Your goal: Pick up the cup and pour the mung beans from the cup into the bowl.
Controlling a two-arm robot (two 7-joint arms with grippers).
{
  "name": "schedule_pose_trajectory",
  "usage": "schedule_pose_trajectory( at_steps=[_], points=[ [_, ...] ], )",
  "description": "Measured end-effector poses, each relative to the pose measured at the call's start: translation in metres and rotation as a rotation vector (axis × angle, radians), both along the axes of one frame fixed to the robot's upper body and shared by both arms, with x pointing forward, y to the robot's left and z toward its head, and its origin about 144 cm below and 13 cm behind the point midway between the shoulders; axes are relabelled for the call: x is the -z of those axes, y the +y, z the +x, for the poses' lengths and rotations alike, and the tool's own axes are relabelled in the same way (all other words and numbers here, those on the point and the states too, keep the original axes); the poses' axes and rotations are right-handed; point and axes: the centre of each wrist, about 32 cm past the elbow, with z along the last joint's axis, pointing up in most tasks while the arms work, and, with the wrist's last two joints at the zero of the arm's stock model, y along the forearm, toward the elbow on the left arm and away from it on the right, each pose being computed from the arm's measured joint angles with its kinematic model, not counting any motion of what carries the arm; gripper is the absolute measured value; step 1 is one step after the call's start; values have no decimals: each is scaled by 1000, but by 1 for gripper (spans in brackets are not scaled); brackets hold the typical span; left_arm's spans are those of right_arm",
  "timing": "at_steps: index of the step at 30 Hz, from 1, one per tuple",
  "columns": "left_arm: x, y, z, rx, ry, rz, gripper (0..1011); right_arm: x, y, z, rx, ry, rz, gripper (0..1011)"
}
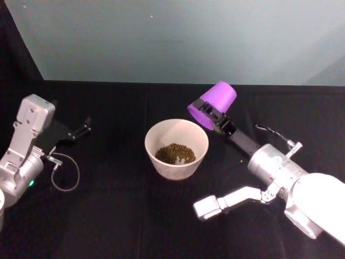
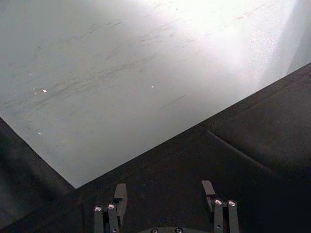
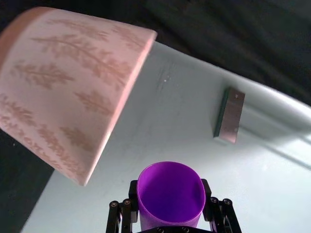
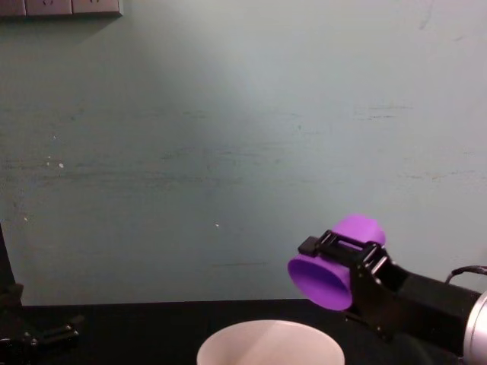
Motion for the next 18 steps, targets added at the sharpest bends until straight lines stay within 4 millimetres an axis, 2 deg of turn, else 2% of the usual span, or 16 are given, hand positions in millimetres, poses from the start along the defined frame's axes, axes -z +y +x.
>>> schedule_pose_trajectory(
  at_steps=[4,6,11,18],
  points=[
    [0,0,0,0,0,0,1000,-4,-4,1,10,56,95,731],
    [0,0,0,0,0,0,1000,-8,-9,3,20,122,210,731],
    [0,0,0,0,0,0,1000,-14,-17,5,38,223,361,731],
    [0,0,0,0,0,0,1000,-28,-32,11,77,507,711,731]
  ],
)
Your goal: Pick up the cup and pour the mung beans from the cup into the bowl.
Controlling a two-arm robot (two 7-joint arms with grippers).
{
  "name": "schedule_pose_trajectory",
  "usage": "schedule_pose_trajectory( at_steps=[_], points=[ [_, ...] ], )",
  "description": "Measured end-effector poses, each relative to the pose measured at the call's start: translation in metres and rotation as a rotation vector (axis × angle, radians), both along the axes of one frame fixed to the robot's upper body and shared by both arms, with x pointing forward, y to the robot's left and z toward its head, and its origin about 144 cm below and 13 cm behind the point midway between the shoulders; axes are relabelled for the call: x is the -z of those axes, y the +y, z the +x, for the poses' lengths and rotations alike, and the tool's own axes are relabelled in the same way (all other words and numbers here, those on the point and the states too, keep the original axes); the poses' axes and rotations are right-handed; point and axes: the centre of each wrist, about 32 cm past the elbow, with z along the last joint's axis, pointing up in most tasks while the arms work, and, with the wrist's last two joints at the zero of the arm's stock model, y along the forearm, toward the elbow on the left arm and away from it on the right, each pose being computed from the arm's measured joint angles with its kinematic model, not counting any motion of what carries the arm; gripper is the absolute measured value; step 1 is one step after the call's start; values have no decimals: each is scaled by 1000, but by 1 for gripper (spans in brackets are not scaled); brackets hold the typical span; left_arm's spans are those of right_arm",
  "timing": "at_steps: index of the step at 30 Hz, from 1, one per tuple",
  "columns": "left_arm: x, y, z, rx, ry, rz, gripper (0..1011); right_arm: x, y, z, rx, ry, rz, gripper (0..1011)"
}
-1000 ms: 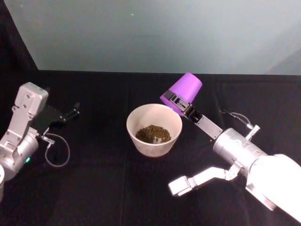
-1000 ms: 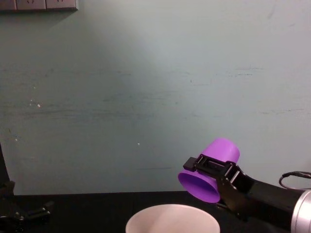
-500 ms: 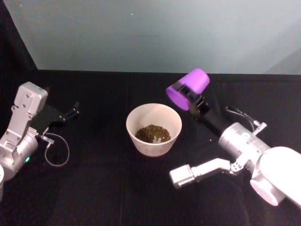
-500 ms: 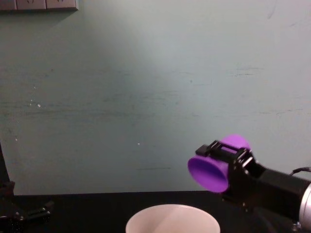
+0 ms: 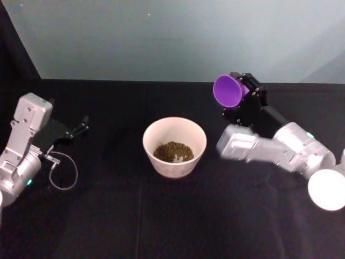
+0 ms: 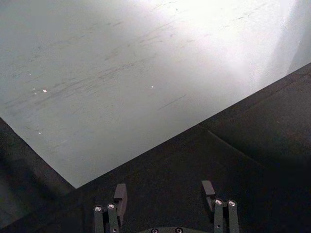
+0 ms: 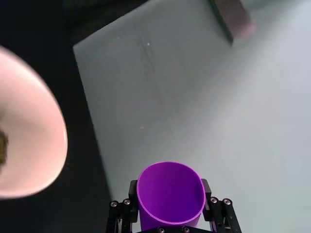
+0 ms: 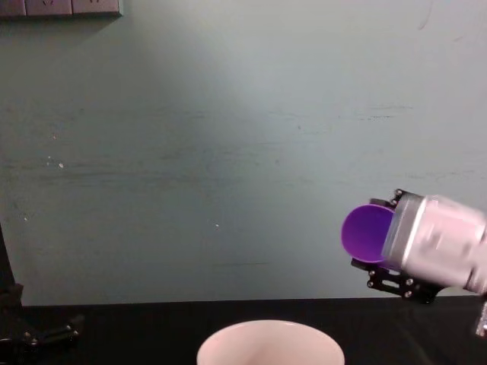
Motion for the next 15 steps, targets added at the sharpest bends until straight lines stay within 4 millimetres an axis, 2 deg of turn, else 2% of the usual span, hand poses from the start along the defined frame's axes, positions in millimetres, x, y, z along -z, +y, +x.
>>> schedule_pose_trajectory(
  at_steps=[9,15],
  points=[
    [0,0,0,0,0,0,1000,-11,-17,7,-12,303,392,731],
    [0,0,0,0,0,0,1000,-12,-26,11,-27,443,589,731]
  ],
)
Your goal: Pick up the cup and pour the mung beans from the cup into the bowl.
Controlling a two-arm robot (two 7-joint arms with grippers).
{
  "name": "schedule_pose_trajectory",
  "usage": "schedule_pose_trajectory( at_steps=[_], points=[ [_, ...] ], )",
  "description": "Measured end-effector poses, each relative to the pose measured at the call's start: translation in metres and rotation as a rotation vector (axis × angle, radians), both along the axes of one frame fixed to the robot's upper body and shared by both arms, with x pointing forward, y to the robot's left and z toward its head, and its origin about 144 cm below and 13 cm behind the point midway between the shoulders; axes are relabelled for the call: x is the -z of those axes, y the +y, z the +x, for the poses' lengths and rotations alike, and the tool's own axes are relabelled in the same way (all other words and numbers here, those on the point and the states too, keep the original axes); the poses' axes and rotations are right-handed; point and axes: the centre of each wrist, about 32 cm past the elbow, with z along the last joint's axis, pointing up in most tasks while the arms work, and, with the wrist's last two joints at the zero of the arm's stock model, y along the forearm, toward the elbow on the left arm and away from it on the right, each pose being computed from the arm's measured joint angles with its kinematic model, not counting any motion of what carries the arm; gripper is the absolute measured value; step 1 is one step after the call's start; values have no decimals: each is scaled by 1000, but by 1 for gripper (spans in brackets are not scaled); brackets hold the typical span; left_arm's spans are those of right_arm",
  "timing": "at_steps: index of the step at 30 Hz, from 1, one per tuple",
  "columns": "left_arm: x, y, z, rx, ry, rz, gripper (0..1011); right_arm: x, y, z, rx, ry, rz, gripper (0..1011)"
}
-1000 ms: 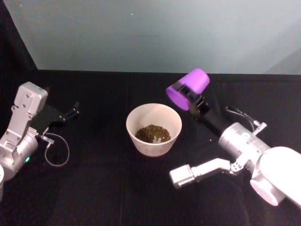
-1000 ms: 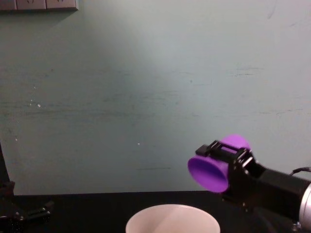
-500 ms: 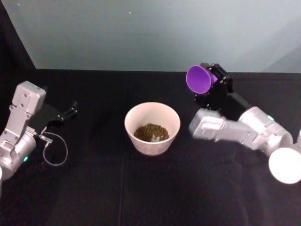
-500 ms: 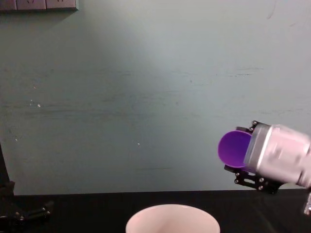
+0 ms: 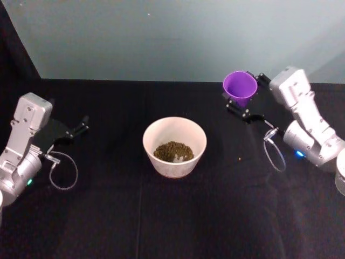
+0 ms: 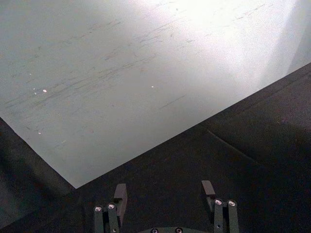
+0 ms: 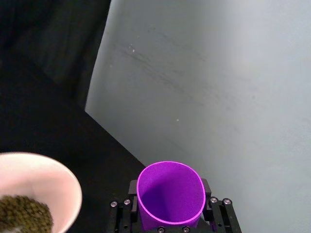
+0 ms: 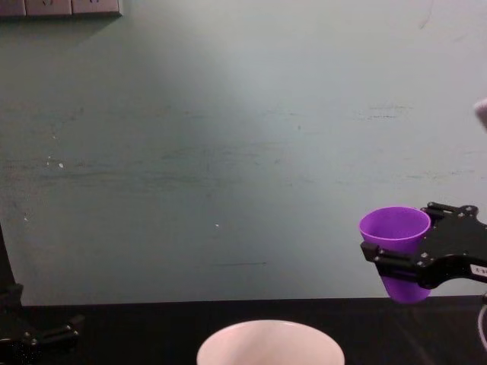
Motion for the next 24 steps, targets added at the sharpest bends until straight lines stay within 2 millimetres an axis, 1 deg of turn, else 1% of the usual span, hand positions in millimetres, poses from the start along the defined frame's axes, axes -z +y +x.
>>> schedule_pose_trajectory(
  at_steps=[4,9,24],
  points=[
    [0,0,0,0,0,0,1000,1,-4,2,-11,46,66,731],
    [0,0,0,0,0,0,1000,1,-6,2,-25,66,98,731],
    [0,0,0,0,0,0,1000,1,-6,2,-25,64,96,731]
  ],
)
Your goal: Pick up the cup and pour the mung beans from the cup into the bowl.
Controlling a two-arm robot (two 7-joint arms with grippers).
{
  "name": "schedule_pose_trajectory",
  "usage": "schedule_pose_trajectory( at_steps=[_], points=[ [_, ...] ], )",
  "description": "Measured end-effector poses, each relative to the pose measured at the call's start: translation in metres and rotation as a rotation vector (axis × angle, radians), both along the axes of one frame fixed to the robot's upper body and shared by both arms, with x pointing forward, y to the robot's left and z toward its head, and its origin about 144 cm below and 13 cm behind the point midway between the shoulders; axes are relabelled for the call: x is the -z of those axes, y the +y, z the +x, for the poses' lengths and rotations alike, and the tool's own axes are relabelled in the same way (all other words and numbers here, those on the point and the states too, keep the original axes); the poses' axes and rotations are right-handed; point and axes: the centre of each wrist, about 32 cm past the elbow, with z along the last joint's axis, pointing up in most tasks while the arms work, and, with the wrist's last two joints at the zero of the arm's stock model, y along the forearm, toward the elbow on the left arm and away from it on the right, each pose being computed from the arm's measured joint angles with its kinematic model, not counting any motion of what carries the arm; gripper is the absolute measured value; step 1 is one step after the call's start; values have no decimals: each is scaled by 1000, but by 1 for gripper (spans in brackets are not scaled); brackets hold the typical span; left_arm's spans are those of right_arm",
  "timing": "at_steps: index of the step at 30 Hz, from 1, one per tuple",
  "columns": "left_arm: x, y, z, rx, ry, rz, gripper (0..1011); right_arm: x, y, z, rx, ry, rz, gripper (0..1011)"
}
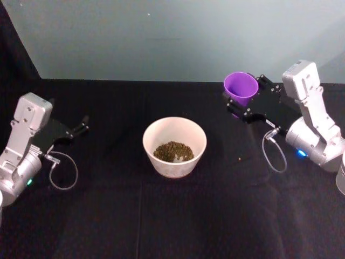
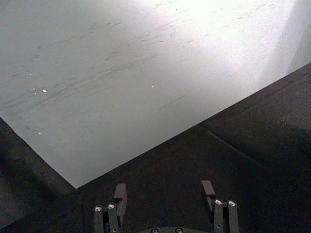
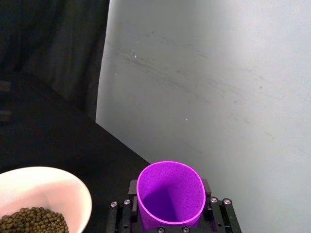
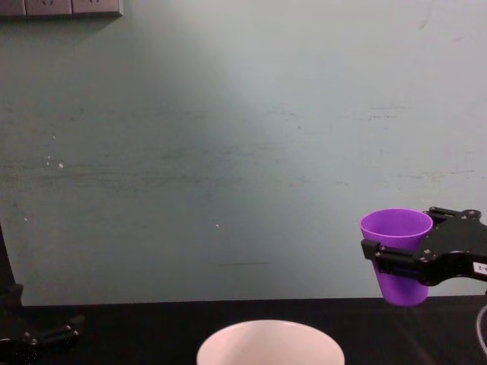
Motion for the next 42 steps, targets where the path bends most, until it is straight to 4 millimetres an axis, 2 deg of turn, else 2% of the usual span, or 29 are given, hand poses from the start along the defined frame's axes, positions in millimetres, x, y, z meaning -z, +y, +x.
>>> schedule_pose_trajectory(
  at_steps=[5,14,21,28,42],
  points=[
    [0,0,0,0,0,0,1000,-1,-1,0,-8,8,13,731],
    [0,0,0,0,0,0,1000,-6,-13,-2,-58,66,153,731],
    [0,0,0,0,0,0,1000,1,-27,-9,-89,116,234,731],
    [0,0,0,0,0,0,1000,27,-41,-16,-139,133,262,731],
    [0,0,0,0,0,0,1000,72,-46,-23,-173,172,289,731]
  ],
)
